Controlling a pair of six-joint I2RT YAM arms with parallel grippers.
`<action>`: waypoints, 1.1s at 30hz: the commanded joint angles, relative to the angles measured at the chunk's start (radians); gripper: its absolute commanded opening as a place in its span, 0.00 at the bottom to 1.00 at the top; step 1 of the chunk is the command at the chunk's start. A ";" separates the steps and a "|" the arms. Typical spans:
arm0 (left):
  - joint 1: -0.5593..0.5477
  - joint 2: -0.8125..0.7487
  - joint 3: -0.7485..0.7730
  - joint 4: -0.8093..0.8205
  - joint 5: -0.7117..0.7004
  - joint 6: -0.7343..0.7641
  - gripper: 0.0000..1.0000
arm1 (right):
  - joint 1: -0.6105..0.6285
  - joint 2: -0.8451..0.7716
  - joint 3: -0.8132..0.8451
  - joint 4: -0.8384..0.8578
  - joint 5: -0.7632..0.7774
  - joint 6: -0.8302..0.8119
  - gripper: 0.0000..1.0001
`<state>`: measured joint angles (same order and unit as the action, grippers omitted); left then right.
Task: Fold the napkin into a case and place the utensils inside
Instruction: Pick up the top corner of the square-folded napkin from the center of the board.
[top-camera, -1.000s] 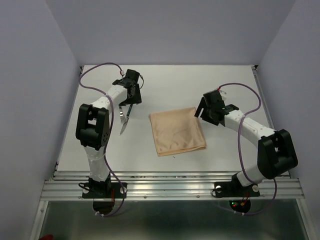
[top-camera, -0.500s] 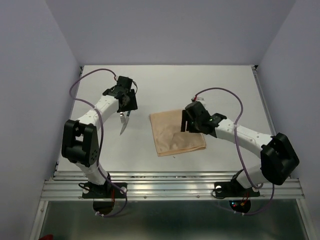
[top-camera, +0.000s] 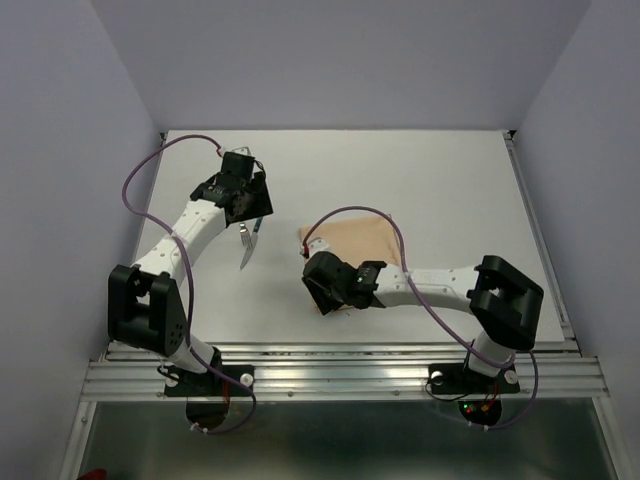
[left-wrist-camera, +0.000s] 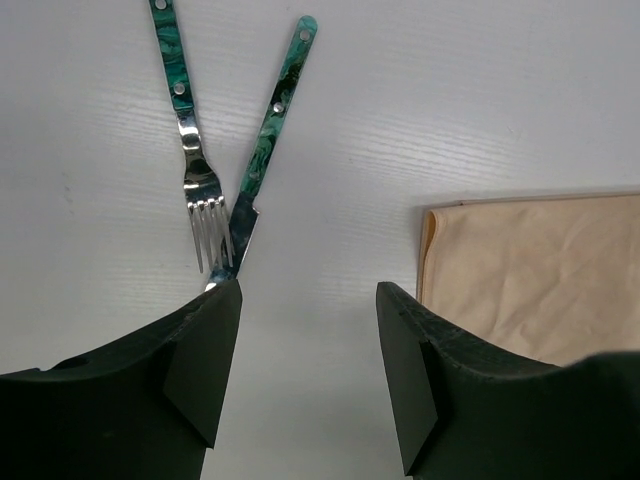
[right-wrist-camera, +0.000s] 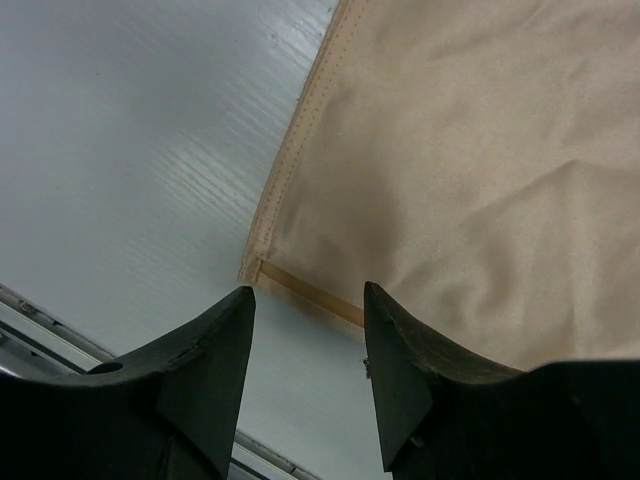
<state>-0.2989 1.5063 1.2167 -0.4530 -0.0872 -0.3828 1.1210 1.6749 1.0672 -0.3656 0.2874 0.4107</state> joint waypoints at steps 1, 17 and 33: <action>0.010 -0.018 -0.031 0.028 0.000 -0.013 0.68 | 0.011 0.026 0.054 0.051 -0.020 -0.039 0.53; 0.017 0.032 -0.029 0.040 0.024 0.013 0.68 | 0.040 0.144 0.114 0.060 0.004 -0.056 0.43; 0.021 0.034 -0.040 0.051 0.049 0.012 0.67 | 0.040 0.134 0.088 0.068 0.075 -0.007 0.01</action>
<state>-0.2840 1.5494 1.1866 -0.4232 -0.0486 -0.3820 1.1534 1.8294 1.1397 -0.3313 0.3244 0.3885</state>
